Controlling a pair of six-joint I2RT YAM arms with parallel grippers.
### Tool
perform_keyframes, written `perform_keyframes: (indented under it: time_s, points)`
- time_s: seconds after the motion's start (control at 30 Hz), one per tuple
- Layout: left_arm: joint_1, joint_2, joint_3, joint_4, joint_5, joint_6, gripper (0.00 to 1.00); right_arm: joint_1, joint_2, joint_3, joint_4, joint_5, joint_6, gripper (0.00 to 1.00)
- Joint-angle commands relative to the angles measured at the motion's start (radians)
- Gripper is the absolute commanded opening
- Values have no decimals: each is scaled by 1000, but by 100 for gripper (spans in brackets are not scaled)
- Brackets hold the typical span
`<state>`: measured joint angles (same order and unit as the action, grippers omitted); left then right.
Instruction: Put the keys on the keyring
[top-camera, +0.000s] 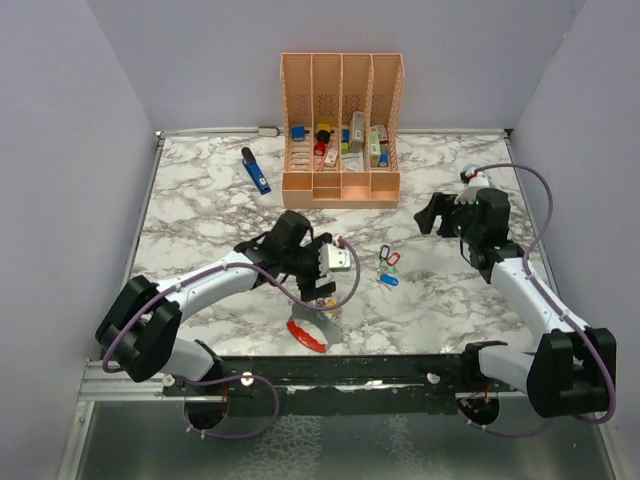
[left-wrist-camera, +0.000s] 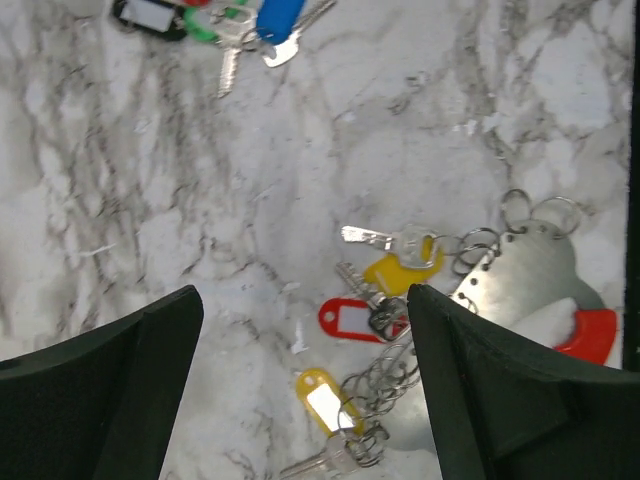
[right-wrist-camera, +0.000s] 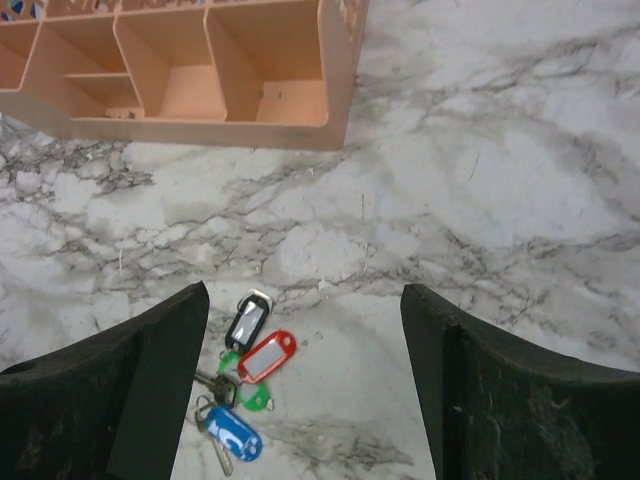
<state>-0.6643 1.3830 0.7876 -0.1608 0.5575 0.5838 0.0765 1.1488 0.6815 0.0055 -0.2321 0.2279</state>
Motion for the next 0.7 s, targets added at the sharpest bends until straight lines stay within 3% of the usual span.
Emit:
perform_keyframes:
  time_s: [0.0,0.3,0.67]
  points:
    - [-97,39,72,-162,68,46,86,-3,-7,-18,-142,-40,82,75]
    - [-312,142,121,-182,33,53,81,-3,-39,-89,-152,-47,88,60]
    - [-339,206,90,-89,-49,80,73,-3,-89,-85,-166,-47,90,51]
